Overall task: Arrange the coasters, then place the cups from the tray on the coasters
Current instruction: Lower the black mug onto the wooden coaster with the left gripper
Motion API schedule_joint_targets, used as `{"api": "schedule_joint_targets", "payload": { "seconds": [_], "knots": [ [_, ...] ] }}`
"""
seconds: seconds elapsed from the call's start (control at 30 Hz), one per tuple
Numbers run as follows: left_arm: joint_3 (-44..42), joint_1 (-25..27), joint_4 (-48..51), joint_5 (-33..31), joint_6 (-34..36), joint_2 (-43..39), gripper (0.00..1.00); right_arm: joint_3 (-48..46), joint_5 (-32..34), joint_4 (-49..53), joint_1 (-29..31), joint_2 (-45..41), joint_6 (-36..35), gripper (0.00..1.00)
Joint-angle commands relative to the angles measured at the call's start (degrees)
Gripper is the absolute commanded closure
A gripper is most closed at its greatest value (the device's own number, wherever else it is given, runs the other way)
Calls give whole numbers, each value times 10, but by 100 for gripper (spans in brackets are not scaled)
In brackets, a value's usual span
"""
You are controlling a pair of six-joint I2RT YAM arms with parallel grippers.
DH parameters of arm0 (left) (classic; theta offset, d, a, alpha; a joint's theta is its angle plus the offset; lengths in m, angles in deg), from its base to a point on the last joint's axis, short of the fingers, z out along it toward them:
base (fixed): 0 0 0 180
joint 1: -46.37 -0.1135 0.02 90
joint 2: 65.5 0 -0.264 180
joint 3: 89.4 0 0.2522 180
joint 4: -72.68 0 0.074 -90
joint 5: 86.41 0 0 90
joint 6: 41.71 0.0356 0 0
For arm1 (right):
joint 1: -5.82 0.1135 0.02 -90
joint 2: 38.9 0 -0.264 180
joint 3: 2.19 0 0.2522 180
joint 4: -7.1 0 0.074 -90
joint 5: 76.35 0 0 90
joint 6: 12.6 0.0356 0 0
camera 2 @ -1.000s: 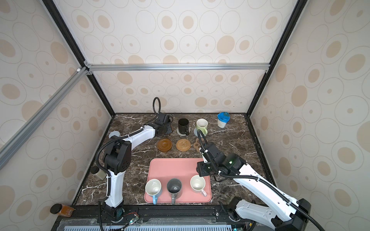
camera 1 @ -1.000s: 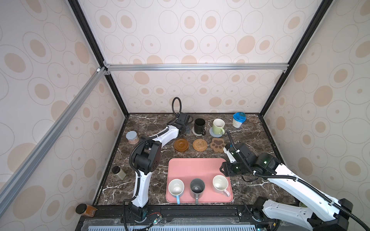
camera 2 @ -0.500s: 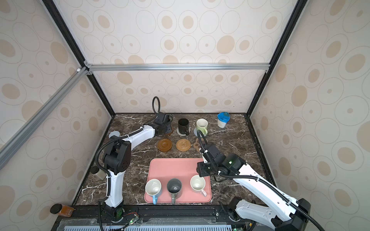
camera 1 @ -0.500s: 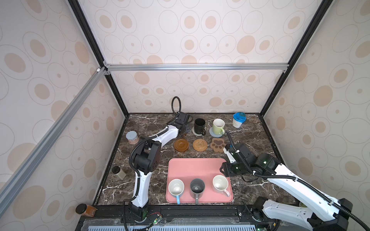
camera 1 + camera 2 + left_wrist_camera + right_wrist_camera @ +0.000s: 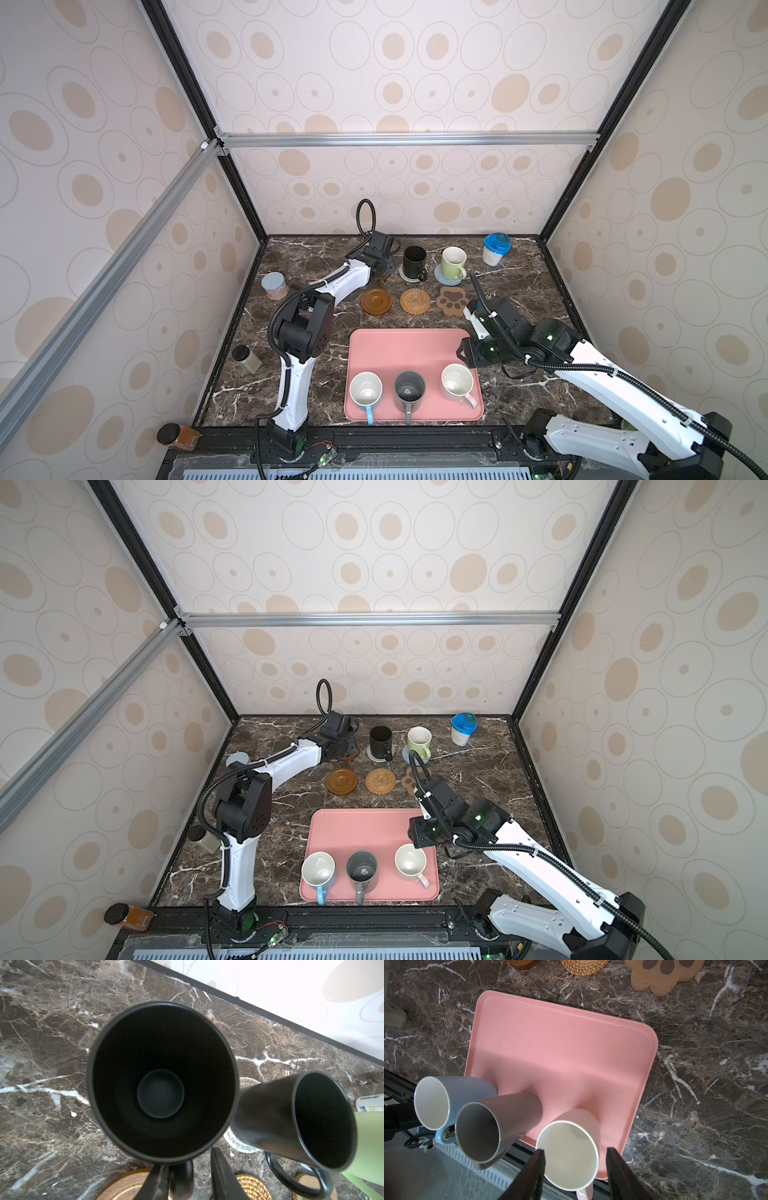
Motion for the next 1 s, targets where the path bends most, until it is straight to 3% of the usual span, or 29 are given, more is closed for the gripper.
{"api": "schedule_joint_targets", "payload": {
  "seconds": [0.0, 0.5, 0.97],
  "knots": [
    [31, -4, -8, 9, 9, 6, 66, -3, 4, 14, 3, -4, 12, 49],
    [13, -2, -17, 16, 6, -12, 63, -6, 15, 23, 3, -15, 16, 48],
    [-152, 3, -96, 44, 11, -149, 53, 11, 39, 63, 2, -21, 6, 48]
  ]
}}
